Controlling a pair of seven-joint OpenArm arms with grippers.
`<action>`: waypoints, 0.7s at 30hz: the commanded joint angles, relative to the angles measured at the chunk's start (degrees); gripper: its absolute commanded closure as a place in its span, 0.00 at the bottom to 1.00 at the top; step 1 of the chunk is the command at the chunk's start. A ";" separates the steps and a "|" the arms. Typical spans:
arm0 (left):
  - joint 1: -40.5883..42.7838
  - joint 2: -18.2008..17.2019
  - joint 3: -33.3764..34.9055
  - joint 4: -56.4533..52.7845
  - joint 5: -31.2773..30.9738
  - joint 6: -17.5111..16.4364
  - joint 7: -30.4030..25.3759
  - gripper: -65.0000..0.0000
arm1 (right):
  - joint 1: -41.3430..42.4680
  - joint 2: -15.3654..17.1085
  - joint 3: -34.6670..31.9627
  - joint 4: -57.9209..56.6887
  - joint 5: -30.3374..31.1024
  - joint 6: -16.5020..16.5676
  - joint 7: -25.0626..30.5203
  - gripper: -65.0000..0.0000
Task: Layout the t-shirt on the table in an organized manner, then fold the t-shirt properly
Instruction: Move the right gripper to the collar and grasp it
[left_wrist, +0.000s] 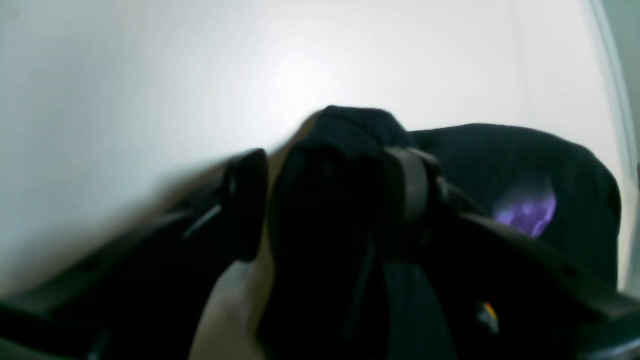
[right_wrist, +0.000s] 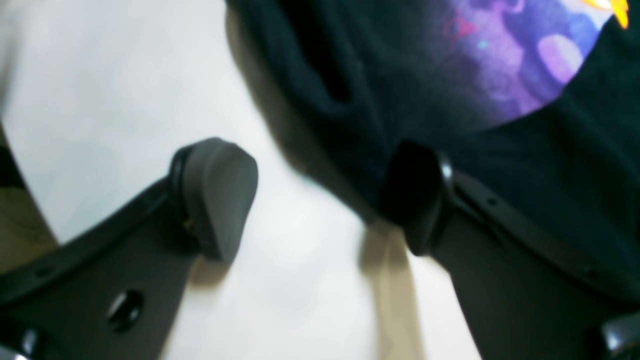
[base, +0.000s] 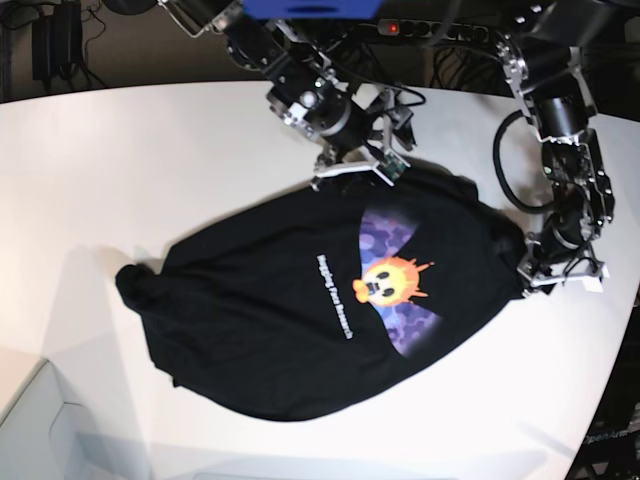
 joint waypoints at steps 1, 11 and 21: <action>-2.17 -0.88 1.26 0.23 -0.50 -0.49 -0.52 0.48 | 1.10 -0.90 -0.04 -0.04 0.21 0.15 1.01 0.29; -4.90 -0.88 13.91 -8.38 -0.94 -0.49 -9.57 0.66 | 5.85 -2.83 -0.04 -7.68 0.29 0.24 1.09 0.49; -6.57 -3.51 14.09 -0.12 -1.12 -0.49 -9.31 1.00 | 5.76 -2.92 10.86 -3.99 0.47 0.24 2.41 1.00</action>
